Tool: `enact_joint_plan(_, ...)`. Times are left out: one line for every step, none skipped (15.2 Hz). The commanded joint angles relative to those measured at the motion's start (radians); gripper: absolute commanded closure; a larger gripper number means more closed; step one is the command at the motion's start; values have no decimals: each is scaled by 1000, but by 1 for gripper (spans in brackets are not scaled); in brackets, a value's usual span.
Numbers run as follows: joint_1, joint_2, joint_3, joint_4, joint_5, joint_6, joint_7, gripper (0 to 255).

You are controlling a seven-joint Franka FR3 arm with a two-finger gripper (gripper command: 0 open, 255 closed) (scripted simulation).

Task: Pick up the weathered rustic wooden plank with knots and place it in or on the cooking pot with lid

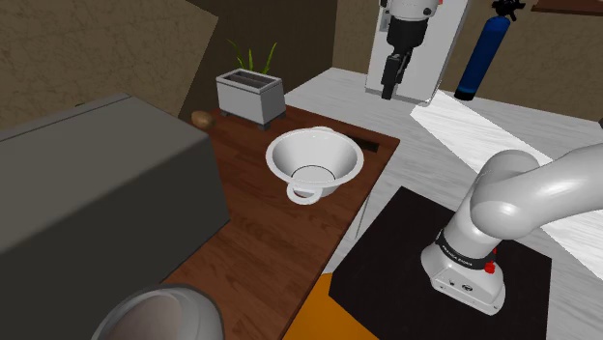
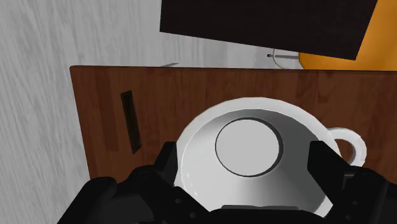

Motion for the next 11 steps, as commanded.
enact_joint_plan(0,0,0,0,0,0,0,0)
enact_joint_plan(-3,13,-14,-16,-7,30,-13,0)
enact_joint_plan(-6,28,-29,-30,-14,59,-26,0)
enact_joint_plan(-9,44,-43,-43,-21,89,-38,0)
enact_joint_plan(-12,61,-57,-55,-27,119,-51,0)
enact_joint_plan(-15,80,-71,-66,-33,149,-64,0)
enact_joint_plan(-18,100,-86,-75,-39,179,-76,0)
enact_joint_plan(-21,122,-100,-83,-44,209,-89,0)
enact_joint_plan(-23,145,-114,-89,-49,239,-102,0)
enact_joint_plan(-26,169,-128,-94,-53,269,-114,0)
enact_joint_plan(-28,194,-142,-98,-56,299,-127,0)
